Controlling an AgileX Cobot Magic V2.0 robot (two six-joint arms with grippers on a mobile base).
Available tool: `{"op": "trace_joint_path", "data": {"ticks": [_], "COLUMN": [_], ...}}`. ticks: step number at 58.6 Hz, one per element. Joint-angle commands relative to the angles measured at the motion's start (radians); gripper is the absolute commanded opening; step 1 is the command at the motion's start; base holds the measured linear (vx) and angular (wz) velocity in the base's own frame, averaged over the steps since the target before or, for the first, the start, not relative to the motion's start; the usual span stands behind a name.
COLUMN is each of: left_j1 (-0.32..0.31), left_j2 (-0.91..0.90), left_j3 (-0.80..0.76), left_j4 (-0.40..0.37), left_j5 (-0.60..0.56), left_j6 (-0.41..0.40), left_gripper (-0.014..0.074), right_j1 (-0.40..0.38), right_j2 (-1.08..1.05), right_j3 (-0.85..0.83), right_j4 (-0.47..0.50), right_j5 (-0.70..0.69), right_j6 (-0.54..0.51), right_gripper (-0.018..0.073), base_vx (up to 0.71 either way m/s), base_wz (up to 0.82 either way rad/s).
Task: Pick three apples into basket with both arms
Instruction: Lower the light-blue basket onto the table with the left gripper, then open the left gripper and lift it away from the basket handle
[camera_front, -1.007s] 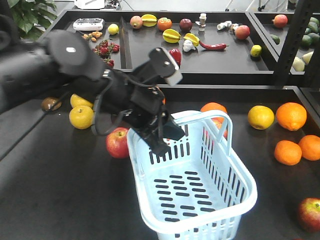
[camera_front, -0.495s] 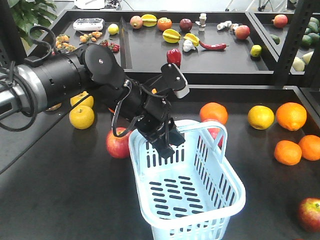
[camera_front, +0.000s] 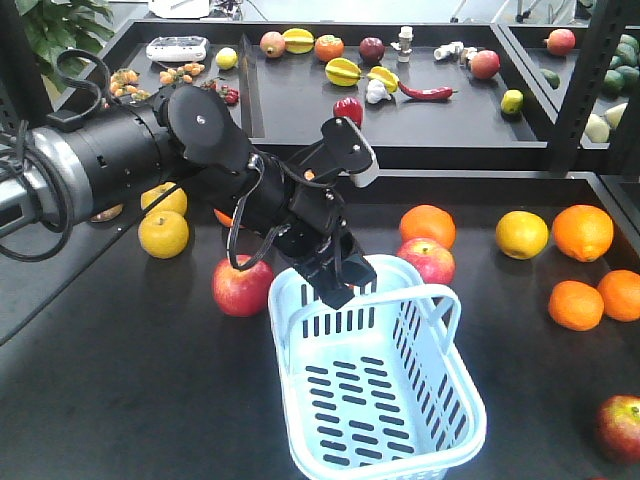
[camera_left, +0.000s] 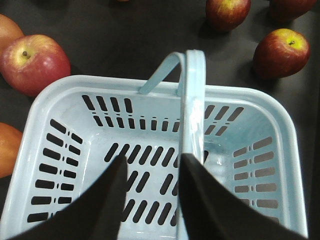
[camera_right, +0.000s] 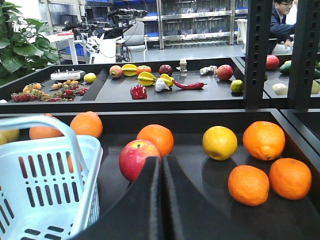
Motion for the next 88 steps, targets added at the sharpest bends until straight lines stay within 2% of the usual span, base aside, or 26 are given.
{"op": "trace_joint_path", "data": {"ticks": [1,17,27,36,44,48,52,61,71,84,88], "left_j1": [-0.002,-0.002,-0.002,-0.002,-0.002,-0.002,-0.002,-0.002,-0.002,-0.002,-0.002], "left_j2": [-0.055,-0.101,-0.185,-0.273,-0.337,-0.376,-0.420,-0.547,-0.728,-1.004,-1.083], "left_j3": [-0.033,-0.033,-0.033,-0.033,-0.033,-0.019,0.010,0.152,0.383,0.759,0.872], "left_j4": [-0.049,-0.050,-0.050,-0.050,-0.031,0.023,0.060,0.067,0.063,0.063,0.040], "left_j5": [-0.032,0.037,0.082,0.161,0.306,0.307,0.307,0.307,0.228,-0.060,-0.145], "left_j6": [-0.004,-0.015,-0.050,-0.125,-0.201,-0.274,-0.308,-0.326,-0.327,-0.327,-0.328], "left_gripper": [0.0320,0.0330,0.0298,0.0218,0.0111,0.0050,-0.0010,-0.0008,-0.0008,-0.0008,-0.0008], "right_j1": [-0.004,-0.004,-0.004,-0.004,-0.004,-0.004,-0.004,-0.004,-0.004,-0.004,-0.004], "right_j2": [-0.011,-0.011,-0.011,-0.011,-0.011,-0.011,-0.011,-0.011,-0.011,-0.011,-0.011], "right_j3": [0.011,0.011,0.011,0.011,0.011,0.011,0.011,0.011,0.011,0.011,0.011], "right_j4": [-0.008,-0.008,-0.008,-0.008,-0.008,-0.008,-0.008,-0.008,-0.008,-0.008,-0.008], "right_j5": [-0.071,-0.071,-0.071,-0.071,-0.071,-0.071,-0.071,-0.071,-0.071,-0.071,-0.071], "right_j6": [-0.007,-0.007,-0.007,-0.007,-0.007,-0.007,-0.007,-0.007,-0.007,-0.007,-0.007], "right_gripper": [-0.0009,-0.0009,-0.0009,-0.0009,-0.0009,-0.0009,-0.0009,-0.0009,-0.0009,-0.0009,-0.0009], "base_vx": [0.00,0.00,0.00,0.00,0.00,0.00,0.00,0.00,0.00,0.00,0.00], "base_wz": [0.00,0.00,0.00,0.00,0.00,0.00,0.00,0.00,0.00,0.00,0.00]}}
